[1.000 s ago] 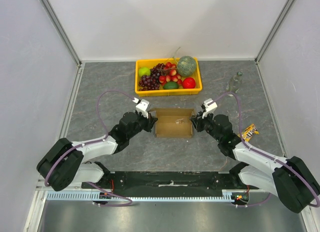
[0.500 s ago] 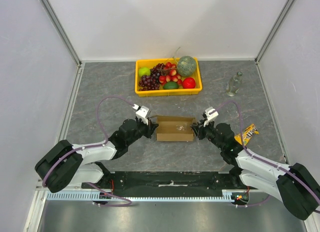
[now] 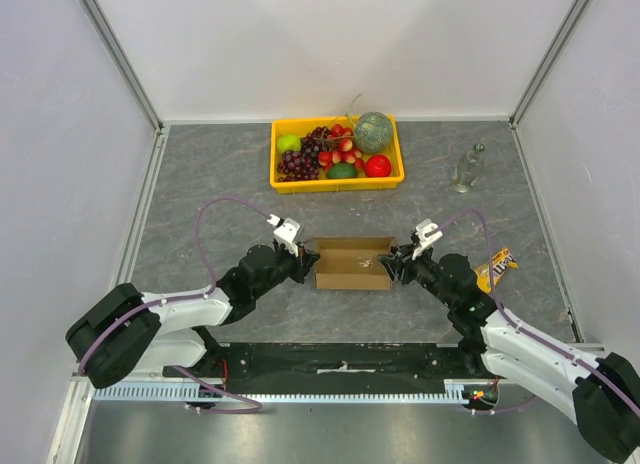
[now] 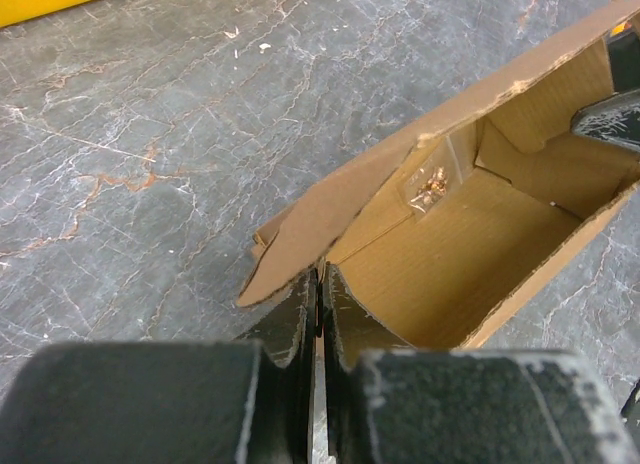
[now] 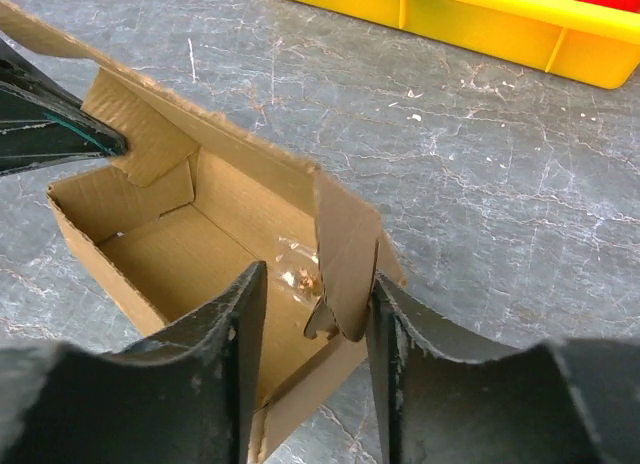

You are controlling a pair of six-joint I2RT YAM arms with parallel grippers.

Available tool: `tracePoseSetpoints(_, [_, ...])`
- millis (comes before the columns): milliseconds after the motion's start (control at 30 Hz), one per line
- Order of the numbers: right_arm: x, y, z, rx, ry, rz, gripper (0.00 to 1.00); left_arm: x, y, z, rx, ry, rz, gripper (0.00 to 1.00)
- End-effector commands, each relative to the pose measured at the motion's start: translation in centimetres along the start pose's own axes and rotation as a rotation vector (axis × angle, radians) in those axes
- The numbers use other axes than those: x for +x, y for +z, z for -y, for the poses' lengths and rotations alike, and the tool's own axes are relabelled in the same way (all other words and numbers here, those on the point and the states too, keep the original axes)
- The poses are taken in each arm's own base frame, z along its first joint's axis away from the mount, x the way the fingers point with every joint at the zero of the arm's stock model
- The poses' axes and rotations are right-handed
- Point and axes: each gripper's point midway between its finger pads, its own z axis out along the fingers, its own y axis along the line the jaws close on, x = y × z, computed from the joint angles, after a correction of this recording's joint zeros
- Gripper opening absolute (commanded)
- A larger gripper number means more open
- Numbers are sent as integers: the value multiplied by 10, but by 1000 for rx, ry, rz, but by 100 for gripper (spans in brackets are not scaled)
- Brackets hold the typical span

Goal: Fold the paper box

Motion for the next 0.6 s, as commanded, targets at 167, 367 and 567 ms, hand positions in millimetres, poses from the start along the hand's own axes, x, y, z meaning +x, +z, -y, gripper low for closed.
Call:
tracePoseSetpoints(167, [-24,-14,-12,-34,-22,-40,59,-2,-6,7,11,-2,15,5])
tracePoseSetpoints(367, [-56,-31,-15,-30,-53,-10,65,0,-6,8,11,6,11,5])
tracePoseSetpoints(567, [-87,-52,-19,-33,-100,20,66,3,-4,12,13,16,1,5])
